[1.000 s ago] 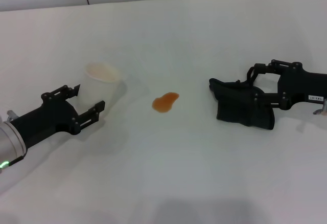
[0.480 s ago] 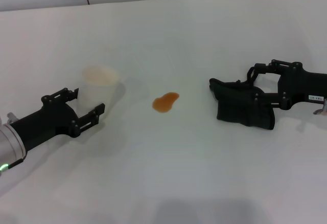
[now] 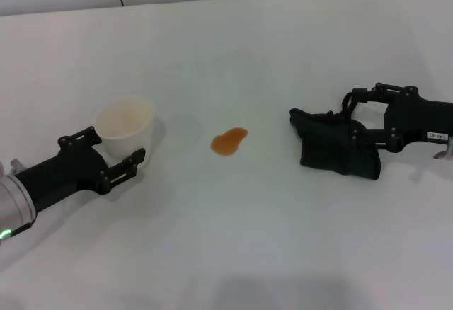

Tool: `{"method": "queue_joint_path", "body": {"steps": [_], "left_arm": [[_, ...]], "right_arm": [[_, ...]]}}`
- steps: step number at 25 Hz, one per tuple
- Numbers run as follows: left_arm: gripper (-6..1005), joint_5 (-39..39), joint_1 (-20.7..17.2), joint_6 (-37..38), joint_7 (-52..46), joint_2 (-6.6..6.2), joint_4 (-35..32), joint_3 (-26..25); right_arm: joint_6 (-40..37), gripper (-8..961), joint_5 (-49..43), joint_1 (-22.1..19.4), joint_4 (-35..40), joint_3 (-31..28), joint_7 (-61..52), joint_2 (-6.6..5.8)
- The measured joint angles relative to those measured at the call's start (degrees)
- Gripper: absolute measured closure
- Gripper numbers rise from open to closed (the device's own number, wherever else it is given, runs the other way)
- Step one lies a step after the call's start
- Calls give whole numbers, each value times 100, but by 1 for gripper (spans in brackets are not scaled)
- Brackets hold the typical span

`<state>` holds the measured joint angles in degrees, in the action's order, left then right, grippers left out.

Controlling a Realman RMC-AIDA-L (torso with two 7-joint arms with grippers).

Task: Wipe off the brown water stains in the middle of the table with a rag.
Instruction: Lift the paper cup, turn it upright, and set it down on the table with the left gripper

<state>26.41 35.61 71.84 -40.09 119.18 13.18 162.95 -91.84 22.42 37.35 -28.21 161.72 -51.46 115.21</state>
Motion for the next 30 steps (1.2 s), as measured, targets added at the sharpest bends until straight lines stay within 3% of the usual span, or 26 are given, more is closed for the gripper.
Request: {"method": "queue_joint_path", "body": {"steps": [11, 17, 30], "left_arm": [[262, -23, 45, -5, -295, -17, 40, 0], [104, -88, 50, -4, -352, -16, 37, 0], [107, -128, -22, 261, -457, -22, 245, 0]], "right_arm": [[0, 127, -1, 8, 0, 0, -23, -5], [0, 127, -1, 9, 0, 0, -24, -8], [0, 126, -3, -31, 0, 0, -23, -17]]}}
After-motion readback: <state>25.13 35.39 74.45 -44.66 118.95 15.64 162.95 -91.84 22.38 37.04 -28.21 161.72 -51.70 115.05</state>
